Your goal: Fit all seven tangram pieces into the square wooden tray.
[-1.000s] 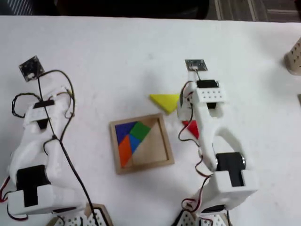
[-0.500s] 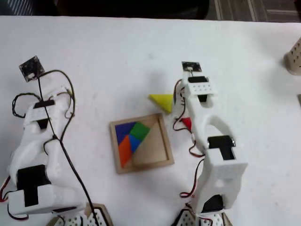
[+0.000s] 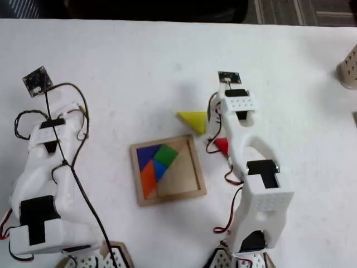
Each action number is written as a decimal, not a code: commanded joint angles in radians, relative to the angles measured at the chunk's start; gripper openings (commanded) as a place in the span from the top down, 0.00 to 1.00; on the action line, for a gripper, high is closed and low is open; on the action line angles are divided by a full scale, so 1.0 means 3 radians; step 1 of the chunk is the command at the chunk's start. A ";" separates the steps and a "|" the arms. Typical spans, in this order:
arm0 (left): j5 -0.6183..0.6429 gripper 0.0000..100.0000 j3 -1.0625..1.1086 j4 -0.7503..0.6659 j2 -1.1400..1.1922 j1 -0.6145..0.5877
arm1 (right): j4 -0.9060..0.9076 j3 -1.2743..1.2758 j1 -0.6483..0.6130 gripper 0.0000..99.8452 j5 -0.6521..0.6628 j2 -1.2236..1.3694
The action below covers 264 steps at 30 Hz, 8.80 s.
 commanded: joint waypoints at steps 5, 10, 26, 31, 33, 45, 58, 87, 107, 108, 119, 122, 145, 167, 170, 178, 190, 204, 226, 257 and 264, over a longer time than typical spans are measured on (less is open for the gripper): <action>0.0026 0.92 -0.0010 -0.0113 -0.0156 0.0038 | 0.0090 -0.0123 0.0038 0.82 0.0118 -0.0074; 0.0026 0.92 -0.0010 -0.0113 -0.0156 0.0038 | 0.0243 -0.0123 0.0033 0.82 0.0312 -0.0304; 0.0026 0.92 -0.0010 -0.0113 -0.0156 0.0033 | 0.0361 -0.0102 0.0120 0.82 0.0338 -0.0458; 0.0026 0.92 -0.0010 -0.0113 -0.0156 0.0033 | 0.0407 -0.0123 0.0033 0.75 0.0338 -0.0488; 0.0026 0.92 -0.0010 -0.0113 -0.0156 0.0033 | 0.0407 -0.0123 -0.0033 0.69 0.0338 -0.0488; 0.0026 0.92 -0.0010 -0.0113 -0.0156 0.0033 | 0.0166 0.0031 -0.0090 0.67 0.0307 -0.0463; 0.0026 0.92 -0.0010 -0.0107 -0.0156 0.0033 | 0.0054 0.0046 -0.0038 0.67 0.0210 -0.0043; 0.0026 0.92 -0.0010 -0.0113 -0.0156 0.0033 | 0.0504 -0.0271 0.0176 0.81 0.0225 -0.0049; 0.0026 0.92 -0.0010 -0.0113 -0.0156 0.0033 | 0.0499 -0.0256 0.0182 0.80 0.0517 -0.0049; 0.0026 0.92 -0.0010 -0.0113 -0.0156 0.0033 | 0.0499 -0.0256 0.0192 0.80 0.0547 -0.0049; 0.0026 0.92 -0.0010 -0.0113 -0.0156 0.0033 | 0.0494 -0.0281 0.0555 0.80 0.0578 -0.0054; 0.0026 0.92 -0.0010 -0.0113 -0.0156 0.0033 | 0.0504 -0.0297 0.0637 0.81 0.0609 -0.0182; 0.0026 0.92 -0.0010 -0.0113 -0.0156 0.0033 | 0.0274 -0.0107 0.1399 0.92 0.1141 -0.0274; 0.0026 0.92 -0.0015 -0.0118 -0.0156 0.0023 | 0.1511 -0.0501 0.0248 0.98 0.0701 -0.1511; 0.0026 0.92 -0.0015 -0.0118 -0.0156 -0.0013 | 0.1501 -0.0496 -0.0110 0.98 0.0455 -0.1516; 0.0026 0.92 -0.0010 -0.0118 -0.0156 -0.0023 | 0.0928 -0.0041 -0.0703 0.98 0.0123 -0.0990; 0.0026 0.92 -0.0010 -0.0118 -0.0156 -0.0023 | 0.0509 0.0153 -0.0995 0.98 0.0138 -0.0463; 0.0026 0.92 -0.0010 -0.0118 -0.0156 -0.0018 | 0.1092 -0.0261 -0.1440 0.81 0.0465 -0.0381; 0.0026 0.92 -0.0020 0.0404 -0.0197 0.0396 | 0.0350 0.0885 -0.0289 0.91 0.0568 -0.1967; 0.0041 0.92 -0.0026 0.0271 -0.0023 0.2841 | -0.0391 0.1877 0.1419 0.98 0.0905 -0.2002; 0.0031 0.92 -0.0036 0.0266 -0.0023 0.2718 | -0.0391 0.1877 0.1419 0.98 0.0926 -0.2002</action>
